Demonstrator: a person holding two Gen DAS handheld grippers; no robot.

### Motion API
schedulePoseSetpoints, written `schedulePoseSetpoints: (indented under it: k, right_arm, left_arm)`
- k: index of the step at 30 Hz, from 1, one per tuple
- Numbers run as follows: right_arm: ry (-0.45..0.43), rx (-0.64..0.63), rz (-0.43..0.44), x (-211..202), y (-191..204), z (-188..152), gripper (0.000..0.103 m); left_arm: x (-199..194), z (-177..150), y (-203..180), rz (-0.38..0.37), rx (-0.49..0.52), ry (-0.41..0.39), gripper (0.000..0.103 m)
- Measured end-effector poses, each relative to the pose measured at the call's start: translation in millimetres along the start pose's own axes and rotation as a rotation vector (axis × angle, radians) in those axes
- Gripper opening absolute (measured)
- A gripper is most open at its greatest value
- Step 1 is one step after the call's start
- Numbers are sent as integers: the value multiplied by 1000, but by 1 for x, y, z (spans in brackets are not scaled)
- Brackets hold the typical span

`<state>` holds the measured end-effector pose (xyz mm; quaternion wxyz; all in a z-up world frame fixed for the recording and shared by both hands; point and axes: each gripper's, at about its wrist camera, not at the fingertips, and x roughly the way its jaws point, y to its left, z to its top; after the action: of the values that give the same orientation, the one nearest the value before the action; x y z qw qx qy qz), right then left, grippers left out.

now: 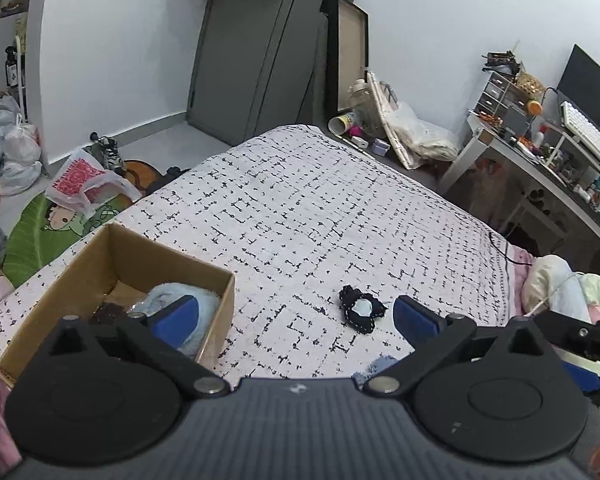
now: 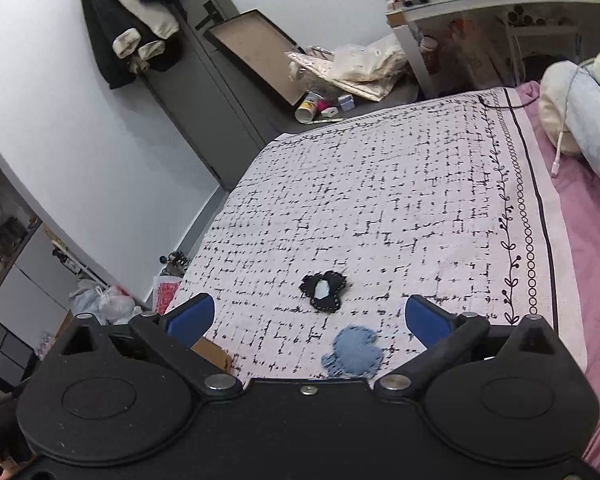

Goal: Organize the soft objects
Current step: 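Move the right gripper to the blue denim scrap while the left gripper approaches the black fluffy item, then grasp the blue denim scrap with the right gripper while the left gripper grasps the black fluffy item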

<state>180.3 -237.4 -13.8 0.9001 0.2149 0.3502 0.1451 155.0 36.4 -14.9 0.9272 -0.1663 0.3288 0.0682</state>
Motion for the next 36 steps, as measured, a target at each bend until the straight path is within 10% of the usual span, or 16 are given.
schedulePoseSetpoints:
  k: [36]
  right_arm:
    - [207,175,-6,125,-68,-60,81]
  left_arm:
    - [117,-16,-44,15,37,125,102]
